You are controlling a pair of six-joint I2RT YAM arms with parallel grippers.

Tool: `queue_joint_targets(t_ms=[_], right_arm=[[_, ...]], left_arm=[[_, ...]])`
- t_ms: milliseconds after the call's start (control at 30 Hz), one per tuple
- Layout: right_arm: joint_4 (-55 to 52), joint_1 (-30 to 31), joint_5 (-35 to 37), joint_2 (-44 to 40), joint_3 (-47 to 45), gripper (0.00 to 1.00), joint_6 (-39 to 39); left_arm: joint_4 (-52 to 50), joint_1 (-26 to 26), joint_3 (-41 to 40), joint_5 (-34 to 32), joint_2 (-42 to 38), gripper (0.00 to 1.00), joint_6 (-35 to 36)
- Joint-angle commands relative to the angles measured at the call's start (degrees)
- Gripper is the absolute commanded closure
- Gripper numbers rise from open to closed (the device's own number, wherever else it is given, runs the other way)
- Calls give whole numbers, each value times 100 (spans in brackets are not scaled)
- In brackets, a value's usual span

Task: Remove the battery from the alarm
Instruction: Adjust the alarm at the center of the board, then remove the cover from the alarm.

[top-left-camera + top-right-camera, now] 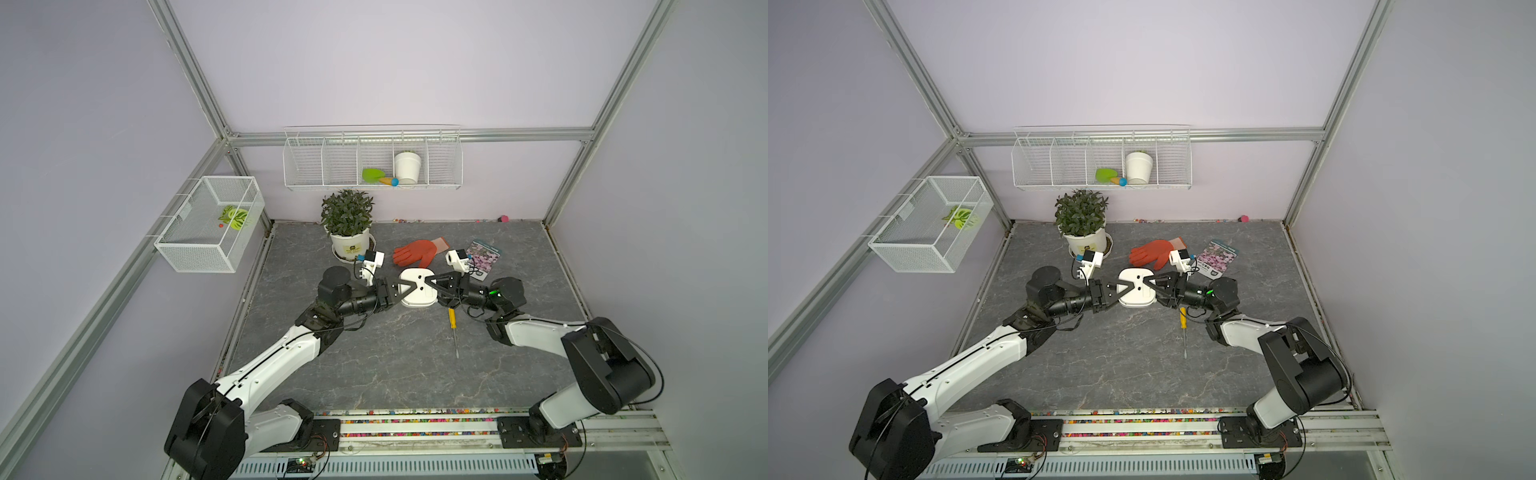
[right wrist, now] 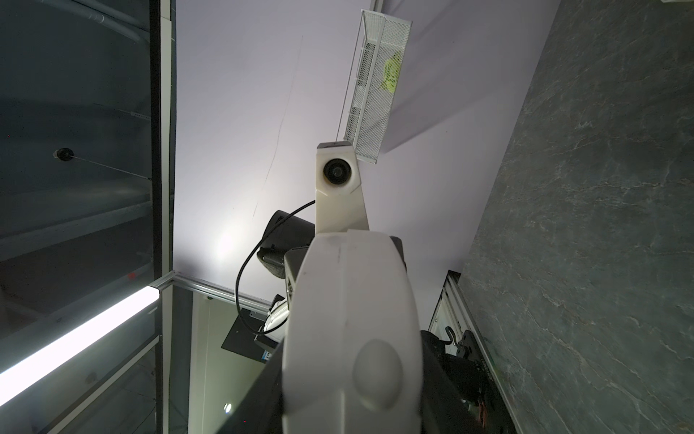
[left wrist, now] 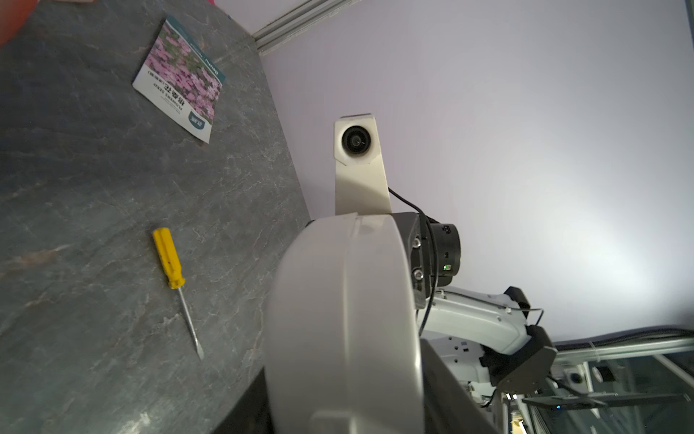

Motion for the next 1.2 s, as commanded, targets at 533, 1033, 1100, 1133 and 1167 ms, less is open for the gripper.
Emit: queue_joint_targets(t_ms=[533, 1033, 1100, 1133, 1167], right_arm=[[-5424, -1082, 524, -1740, -611, 27, -4127], [-2592, -633, 855, 651, -1084, 42, -2977], [-2274, -616, 860, 942, -1086, 42, -2856], [-2130, -617, 850, 1069, -1092, 42, -2815], [-1900, -616, 814, 1244, -1084, 43, -2746]], left_arm=[[-234, -71, -326, -808, 1453, 84, 591], [1056, -133, -357, -598, 3266, 91, 704], [1008, -134, -342, -621, 3319, 91, 794], [974, -134, -323, -631, 3356, 91, 811], [930, -133, -301, -617, 3397, 91, 844]])
